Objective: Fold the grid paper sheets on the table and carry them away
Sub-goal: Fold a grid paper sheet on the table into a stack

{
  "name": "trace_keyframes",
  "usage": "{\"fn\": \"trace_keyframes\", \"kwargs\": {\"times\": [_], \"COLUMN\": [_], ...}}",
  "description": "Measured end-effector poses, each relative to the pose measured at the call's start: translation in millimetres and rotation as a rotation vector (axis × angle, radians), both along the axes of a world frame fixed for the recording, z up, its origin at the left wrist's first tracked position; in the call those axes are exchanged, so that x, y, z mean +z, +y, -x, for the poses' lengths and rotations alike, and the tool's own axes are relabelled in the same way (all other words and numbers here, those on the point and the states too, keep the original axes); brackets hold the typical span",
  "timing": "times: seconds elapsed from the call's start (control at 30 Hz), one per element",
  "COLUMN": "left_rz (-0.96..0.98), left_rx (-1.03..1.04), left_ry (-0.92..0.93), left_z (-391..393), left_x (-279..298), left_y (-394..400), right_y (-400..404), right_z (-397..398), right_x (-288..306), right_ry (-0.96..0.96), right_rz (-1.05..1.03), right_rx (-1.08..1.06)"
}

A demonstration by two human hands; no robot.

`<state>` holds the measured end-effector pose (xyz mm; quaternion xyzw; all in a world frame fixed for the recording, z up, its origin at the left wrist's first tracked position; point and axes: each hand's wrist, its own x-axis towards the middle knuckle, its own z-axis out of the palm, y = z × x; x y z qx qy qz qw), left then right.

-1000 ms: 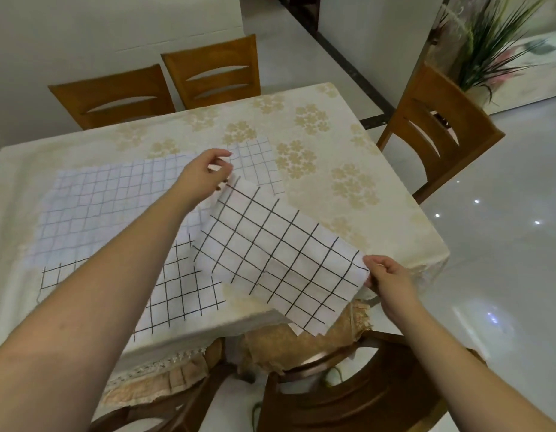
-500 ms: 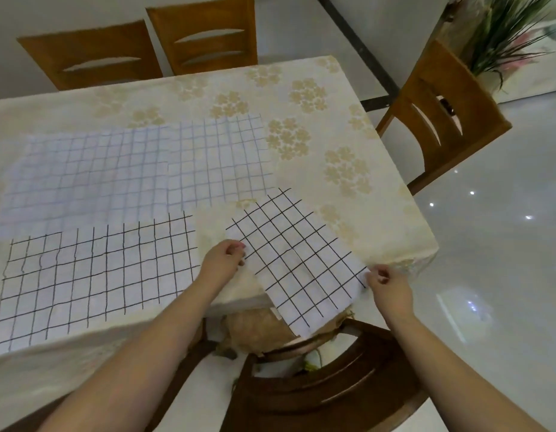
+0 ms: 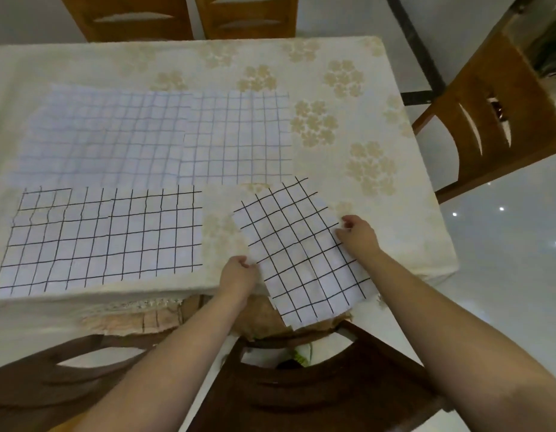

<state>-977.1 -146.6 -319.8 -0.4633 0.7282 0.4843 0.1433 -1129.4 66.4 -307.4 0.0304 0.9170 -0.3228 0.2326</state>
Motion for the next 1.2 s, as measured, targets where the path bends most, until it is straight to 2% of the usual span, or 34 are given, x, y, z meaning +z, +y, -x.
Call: {"fn": "trace_keyframes", "kwargs": {"times": [0.13, 0.3, 0.6, 0.73, 0.93, 1.1, 1.2], "left_rz": [0.016, 0.028, -0.114, -0.077, -0.074, -0.185, -0.235], "left_rx": [0.015, 0.076, 0.164, 0.19, 0.152, 0.14, 0.052], "left_ry": [-0.067, -0.084, 0.151, 0.194, 0.288, 0.356, 0.399], "left_z": [11, 15, 6, 3, 0, -2, -2], "left_x": [-1, 0, 3, 7, 15, 26, 42], "left_y": [7, 13, 14, 5, -7, -25, -37], "right_y": [-7, -11, 15, 24, 29, 27, 25], "right_z": [18, 29, 28, 23, 7, -6, -14], "right_x": [-9, -8, -9, 0, 19, 32, 42], "right_ry": [-0.085, -0.149, -0.264, -0.281, -0.219, -0.114, -0.121], "right_rz": [-0.07, -0.091, 0.276, 0.393, 0.484, 0.527, 0.564], "right_rx": [-0.055, -0.014, -0.147, -0.149, -0.166, -0.177, -0.19]}}
